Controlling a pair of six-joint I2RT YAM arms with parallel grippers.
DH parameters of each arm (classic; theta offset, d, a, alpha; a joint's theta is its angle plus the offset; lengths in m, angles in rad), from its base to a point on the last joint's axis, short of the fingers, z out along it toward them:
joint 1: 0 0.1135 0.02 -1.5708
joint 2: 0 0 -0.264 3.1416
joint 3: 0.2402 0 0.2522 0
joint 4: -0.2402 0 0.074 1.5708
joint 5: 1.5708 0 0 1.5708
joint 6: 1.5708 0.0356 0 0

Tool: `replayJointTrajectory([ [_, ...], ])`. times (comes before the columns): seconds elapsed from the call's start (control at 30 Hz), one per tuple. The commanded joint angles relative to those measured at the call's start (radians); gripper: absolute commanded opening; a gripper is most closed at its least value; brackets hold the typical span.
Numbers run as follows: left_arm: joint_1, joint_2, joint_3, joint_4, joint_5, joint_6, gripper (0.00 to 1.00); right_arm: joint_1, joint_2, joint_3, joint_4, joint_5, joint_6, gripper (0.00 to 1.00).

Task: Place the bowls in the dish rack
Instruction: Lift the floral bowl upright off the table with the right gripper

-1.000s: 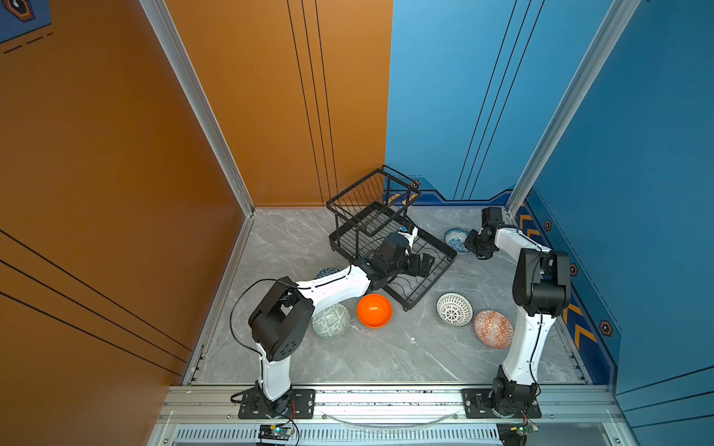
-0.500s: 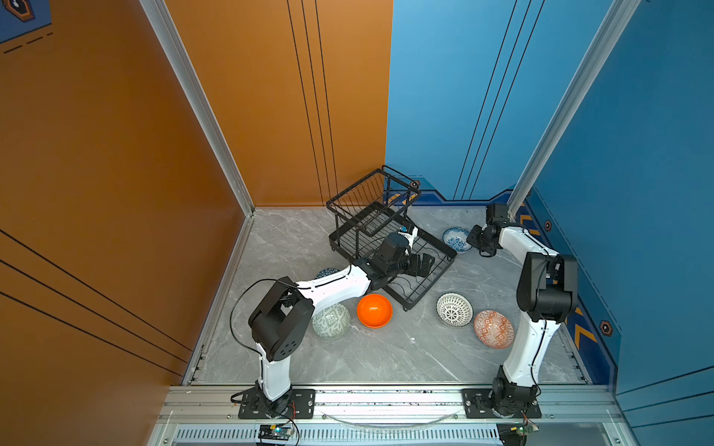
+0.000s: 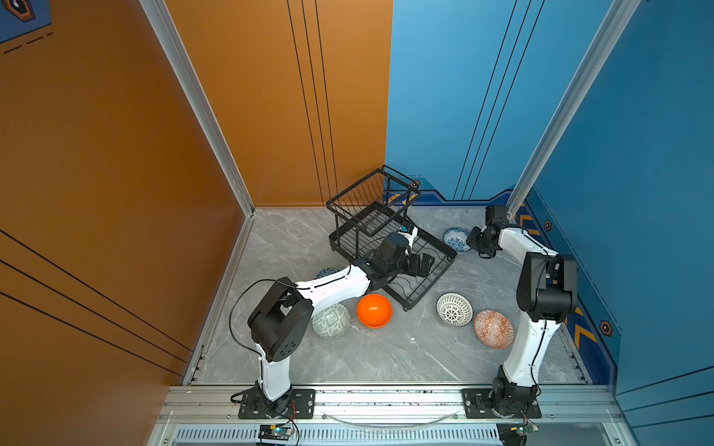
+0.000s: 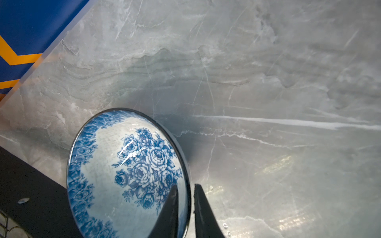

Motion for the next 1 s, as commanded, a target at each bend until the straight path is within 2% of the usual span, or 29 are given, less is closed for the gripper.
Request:
replayJointTrajectory([
  [0.0,-0.005,-0.042,-0.011,-0.016,-0.012,0.012,0.98,-0.004,0.021,-0.013,0.015,-0.016,0.007,0.18],
  [0.37,-0.008,-0.057,-0.022,-0.019,-0.020,0.013,0.98,-0.004,0.029,-0.030,0.042,-0.027,0.019,0.12],
  [0.53,-0.008,-0.073,-0.030,-0.026,-0.027,0.014,0.98,-0.004,0.015,-0.038,0.050,-0.015,0.029,0.01],
  [0.7,-0.004,-0.075,0.006,-0.097,-0.013,0.017,0.98,-0.004,-0.036,-0.054,0.049,0.055,0.033,0.00],
  [0.97,-0.008,-0.129,-0.011,-0.102,-0.033,0.009,0.98,0.005,-0.153,-0.079,0.043,0.180,-0.008,0.00],
])
